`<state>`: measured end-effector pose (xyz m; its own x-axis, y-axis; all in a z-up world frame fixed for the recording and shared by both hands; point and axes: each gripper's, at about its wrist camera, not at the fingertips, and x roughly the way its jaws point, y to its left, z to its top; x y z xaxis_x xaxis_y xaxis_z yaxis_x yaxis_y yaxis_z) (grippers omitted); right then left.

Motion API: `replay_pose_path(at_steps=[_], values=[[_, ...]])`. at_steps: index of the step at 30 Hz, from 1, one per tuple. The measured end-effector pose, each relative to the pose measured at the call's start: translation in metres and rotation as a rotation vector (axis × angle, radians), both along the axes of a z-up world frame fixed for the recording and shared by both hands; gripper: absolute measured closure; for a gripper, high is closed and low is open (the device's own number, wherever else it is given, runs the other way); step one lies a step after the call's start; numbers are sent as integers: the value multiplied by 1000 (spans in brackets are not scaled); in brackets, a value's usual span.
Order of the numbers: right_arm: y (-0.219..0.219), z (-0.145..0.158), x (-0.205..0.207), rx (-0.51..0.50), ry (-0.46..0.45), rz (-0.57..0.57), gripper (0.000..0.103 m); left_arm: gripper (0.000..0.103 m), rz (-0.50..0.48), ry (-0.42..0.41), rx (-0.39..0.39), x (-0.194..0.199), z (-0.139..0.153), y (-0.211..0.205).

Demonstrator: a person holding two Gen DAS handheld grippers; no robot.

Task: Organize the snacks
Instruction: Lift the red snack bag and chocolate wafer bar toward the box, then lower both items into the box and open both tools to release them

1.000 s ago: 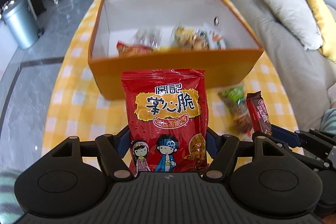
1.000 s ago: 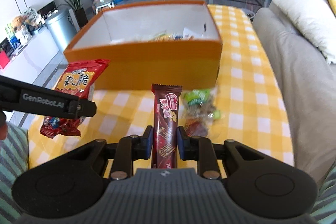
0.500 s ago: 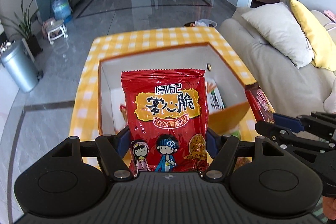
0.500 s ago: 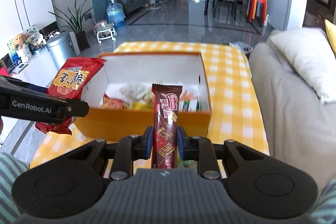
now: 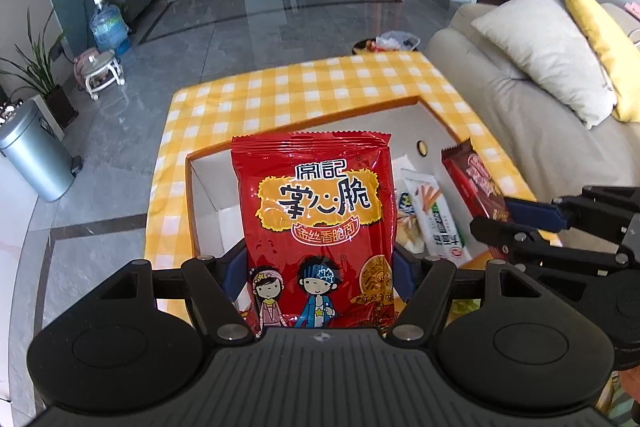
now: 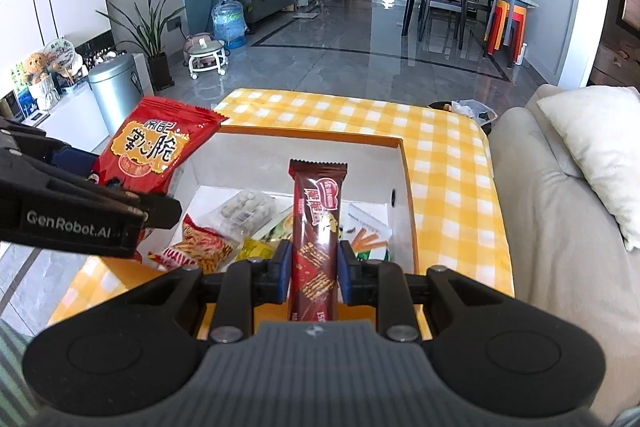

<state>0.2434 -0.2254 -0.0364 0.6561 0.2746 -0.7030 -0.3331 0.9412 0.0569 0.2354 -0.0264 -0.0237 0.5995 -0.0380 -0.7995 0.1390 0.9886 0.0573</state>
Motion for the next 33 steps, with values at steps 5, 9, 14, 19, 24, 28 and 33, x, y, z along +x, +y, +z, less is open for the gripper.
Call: replay_pose_path(at_steps=[5,9,14,19,24,28,33], values=[[11,-10,28,-24,9,23,83,24,-2,48,6,18,-16,3],[23,-20,47,-59,17,57,83,24,-2,91,-6,32,-31,6],[35,-37,67,-123,48,87,83,24,5,140,31,49,-52,5],[45,-56,85,-182,90,117,83,24,0,207,62,62,-70,6],[57,-71,96,-249,109,147,83,24,3,253,58,68,-73,7],[62,-81,99,-306,116,173,83,23,-6,264,64,69,-73,6],[62,-90,97,-330,133,185,83,23,-23,264,85,73,-78,4]])
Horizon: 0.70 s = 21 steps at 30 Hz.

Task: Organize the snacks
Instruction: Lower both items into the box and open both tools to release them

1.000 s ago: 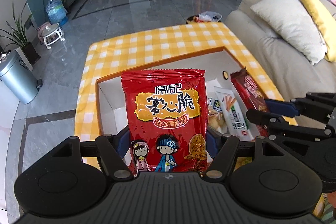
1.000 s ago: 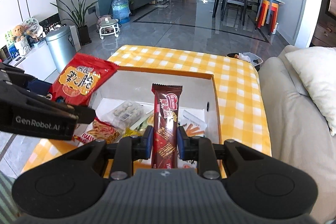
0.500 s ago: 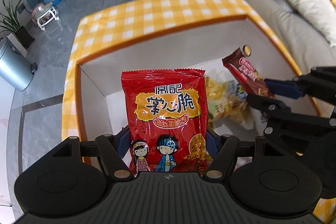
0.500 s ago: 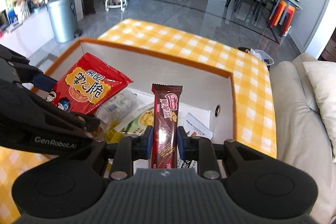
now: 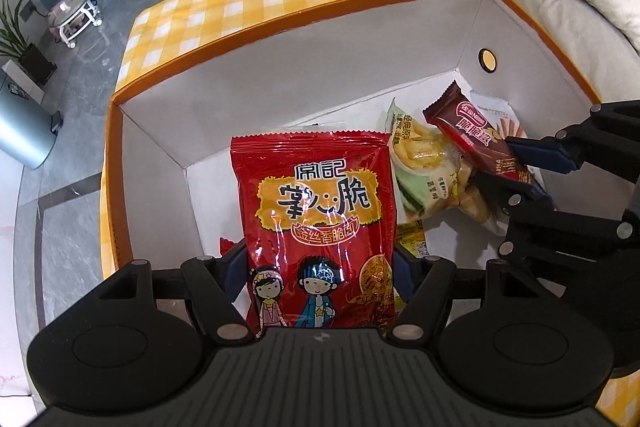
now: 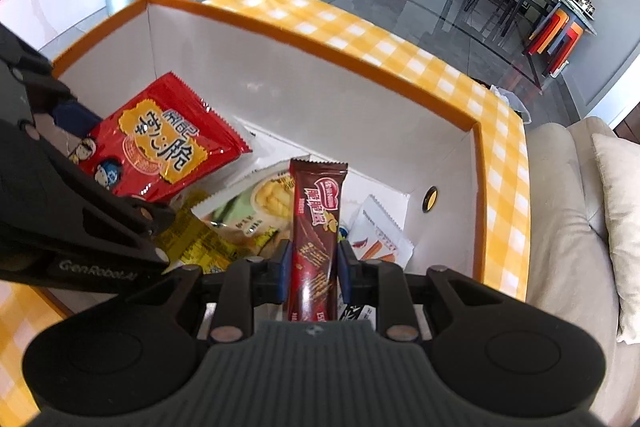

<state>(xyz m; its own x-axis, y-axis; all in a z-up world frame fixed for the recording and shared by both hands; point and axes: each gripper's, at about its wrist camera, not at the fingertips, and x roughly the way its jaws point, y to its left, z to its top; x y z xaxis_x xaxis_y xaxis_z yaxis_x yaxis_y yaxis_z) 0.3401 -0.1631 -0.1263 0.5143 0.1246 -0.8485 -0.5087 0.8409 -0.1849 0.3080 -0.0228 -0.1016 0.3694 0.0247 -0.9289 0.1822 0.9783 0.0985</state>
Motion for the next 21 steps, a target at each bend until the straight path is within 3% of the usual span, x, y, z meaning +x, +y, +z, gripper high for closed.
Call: replay_pose_path(at_steps=[13,21], values=[[-1,-2,0,-29,-9,2,81,17,-3,-6,18,2,-3,1],[-5,9,-5,-6,-43,11,63,14,-10,-60,44,-5,7,4]])
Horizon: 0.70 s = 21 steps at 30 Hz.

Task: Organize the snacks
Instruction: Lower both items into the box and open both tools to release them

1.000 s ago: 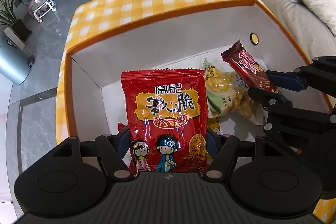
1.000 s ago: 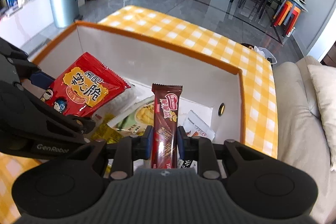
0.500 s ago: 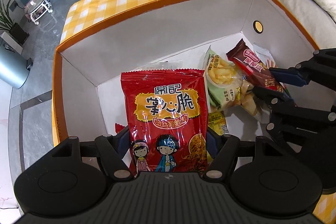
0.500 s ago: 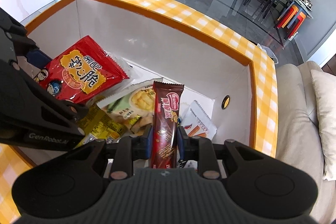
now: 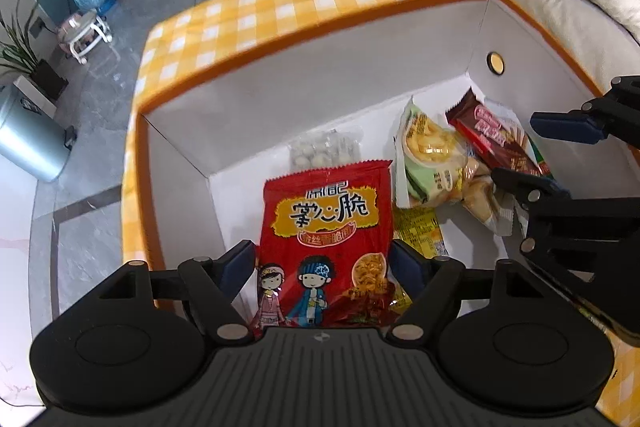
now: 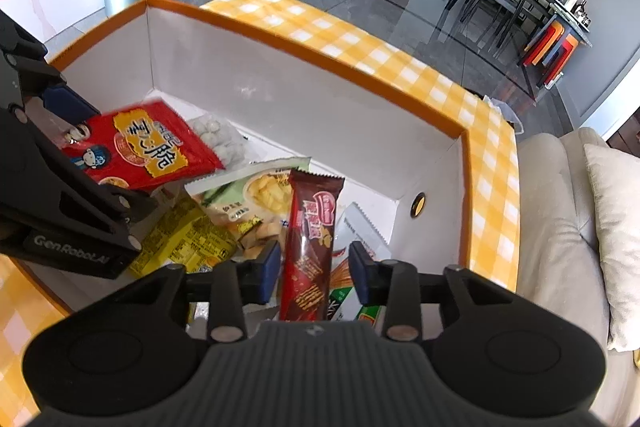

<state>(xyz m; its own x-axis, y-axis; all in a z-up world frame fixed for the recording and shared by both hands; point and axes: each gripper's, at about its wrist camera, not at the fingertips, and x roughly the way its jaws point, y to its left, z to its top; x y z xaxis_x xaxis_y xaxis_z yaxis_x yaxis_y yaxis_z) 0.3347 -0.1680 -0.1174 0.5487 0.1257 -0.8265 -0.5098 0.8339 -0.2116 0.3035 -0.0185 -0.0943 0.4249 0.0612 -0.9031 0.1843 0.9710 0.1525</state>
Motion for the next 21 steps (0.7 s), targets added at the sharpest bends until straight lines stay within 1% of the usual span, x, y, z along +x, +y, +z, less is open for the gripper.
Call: replay_pose_path(at_steps=[4,9,12,21], values=[[-3,7,-2,17,-21,-3,54,12,1,-49,11,-4,9,0],[-7,15,-9,35,-50,-12,52,12,25,-91,14,-7,19,4],[-11,20,-14,48,-62,-22,48,12,31,-111,6,-13,24,6],[-29,37,-34,109,-72,-66,47,12,21,-180,-49,-39,45,1]])
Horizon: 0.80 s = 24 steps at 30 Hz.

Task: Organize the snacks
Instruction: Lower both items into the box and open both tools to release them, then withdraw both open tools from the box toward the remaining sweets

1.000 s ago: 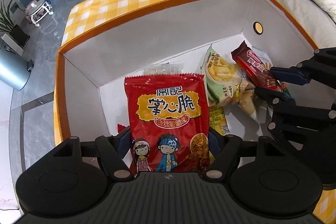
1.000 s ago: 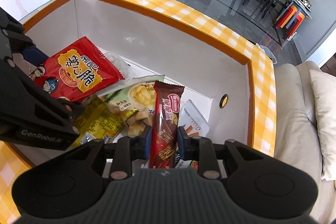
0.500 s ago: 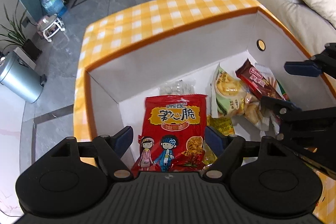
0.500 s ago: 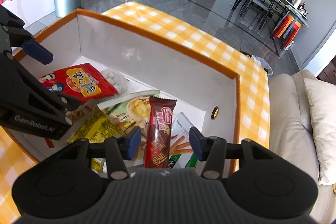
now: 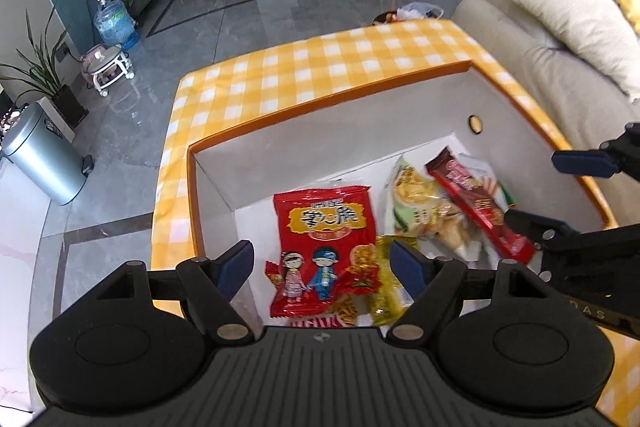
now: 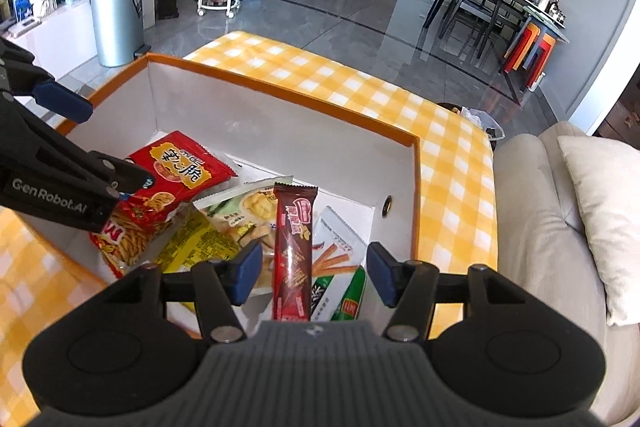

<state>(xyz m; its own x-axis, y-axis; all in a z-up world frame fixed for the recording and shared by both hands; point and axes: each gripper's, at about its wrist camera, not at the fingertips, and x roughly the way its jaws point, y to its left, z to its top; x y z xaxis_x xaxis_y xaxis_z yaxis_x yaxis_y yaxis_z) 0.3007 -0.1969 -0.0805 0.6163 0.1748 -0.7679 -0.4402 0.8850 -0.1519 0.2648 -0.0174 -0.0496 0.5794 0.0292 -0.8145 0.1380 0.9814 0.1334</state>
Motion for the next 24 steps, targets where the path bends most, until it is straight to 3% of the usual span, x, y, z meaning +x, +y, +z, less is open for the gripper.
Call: replay_pose_path(at_steps=[13,17,24], values=[[-38,13,-52,96,0,-94,43,12,-38,-49,-79,-49,19,-17],[-59,10,-73,116,-8,-150,42,12,-61,-47,-91,-64,15,-27],[-90,-8,-108,129,5,-243,41,13,-86,-9,-181,-83,-2,-44]])
